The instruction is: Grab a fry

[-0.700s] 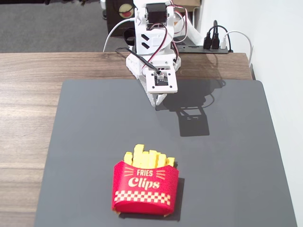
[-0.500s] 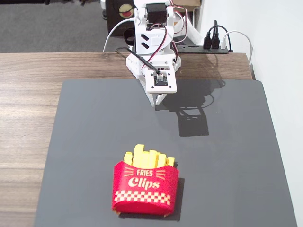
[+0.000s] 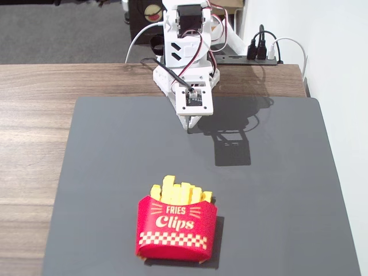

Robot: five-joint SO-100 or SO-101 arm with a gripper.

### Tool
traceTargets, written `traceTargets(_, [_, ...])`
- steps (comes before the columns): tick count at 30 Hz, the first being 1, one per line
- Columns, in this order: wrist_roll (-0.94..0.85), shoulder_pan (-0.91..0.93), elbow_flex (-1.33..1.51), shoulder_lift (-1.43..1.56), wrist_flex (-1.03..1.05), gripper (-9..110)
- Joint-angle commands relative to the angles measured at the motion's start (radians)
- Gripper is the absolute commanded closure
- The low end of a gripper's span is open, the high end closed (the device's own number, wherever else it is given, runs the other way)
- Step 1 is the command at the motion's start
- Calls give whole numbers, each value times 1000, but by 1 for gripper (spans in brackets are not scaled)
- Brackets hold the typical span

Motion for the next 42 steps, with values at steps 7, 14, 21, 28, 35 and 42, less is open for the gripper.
traceTargets(7, [28,18,-238,-245,46,101])
traceTargets(14, [0,80,-397,-413,57,95])
traceTargets(21, [-63,173,-520,-586,-15,85])
traceTargets(28, [-135,268,-646,-776,-117,85])
traceTargets(35, [-150,311,-747,-971,-247,85])
traceTargets(42, [-135,279,-822,-1143,-350,85])
